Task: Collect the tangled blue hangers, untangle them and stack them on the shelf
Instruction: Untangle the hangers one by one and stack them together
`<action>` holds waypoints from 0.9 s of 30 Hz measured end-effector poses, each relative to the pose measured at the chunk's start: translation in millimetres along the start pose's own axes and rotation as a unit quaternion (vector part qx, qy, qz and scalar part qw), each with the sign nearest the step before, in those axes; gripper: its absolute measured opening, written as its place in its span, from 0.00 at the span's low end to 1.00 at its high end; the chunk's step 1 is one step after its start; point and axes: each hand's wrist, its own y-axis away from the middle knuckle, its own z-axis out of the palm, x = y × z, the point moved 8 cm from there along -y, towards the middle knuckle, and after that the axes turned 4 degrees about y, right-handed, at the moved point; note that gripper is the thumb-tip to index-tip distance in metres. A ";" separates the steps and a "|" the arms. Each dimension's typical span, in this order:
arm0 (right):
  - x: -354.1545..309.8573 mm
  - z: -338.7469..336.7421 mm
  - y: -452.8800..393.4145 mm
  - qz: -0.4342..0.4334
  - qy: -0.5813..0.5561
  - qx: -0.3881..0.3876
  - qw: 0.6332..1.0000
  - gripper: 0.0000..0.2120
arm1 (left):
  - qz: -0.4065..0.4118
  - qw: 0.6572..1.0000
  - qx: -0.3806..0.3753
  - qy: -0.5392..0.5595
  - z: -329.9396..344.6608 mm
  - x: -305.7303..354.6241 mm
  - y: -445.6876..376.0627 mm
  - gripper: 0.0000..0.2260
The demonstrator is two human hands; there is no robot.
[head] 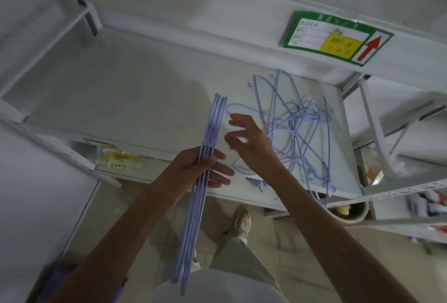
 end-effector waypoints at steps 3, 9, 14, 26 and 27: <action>22.1 11.2 23.8 0.132 -0.206 -0.079 0.966 0.16 | 0.013 0.998 -0.066 -0.008 23.3 6.2 -10.2 0.13; 1.6 -9.6 29.5 0.045 -0.230 -0.155 0.960 0.15 | -0.008 0.999 -0.050 0.005 38.1 13.5 -29.1 0.12; -3.9 -42.4 26.5 -0.058 0.073 -0.010 0.996 0.16 | 0.006 0.999 0.030 -0.016 54.5 13.1 -53.1 0.11; 161.9 -151.6 20.8 0.209 -0.214 -0.025 0.954 0.11 | -0.013 0.997 0.069 0.029 133.4 -13.1 -105.5 0.09; 181.2 -166.4 19.1 0.221 -0.200 0.003 0.955 0.08 | -0.015 0.997 0.072 0.032 137.9 -13.6 -109.1 0.09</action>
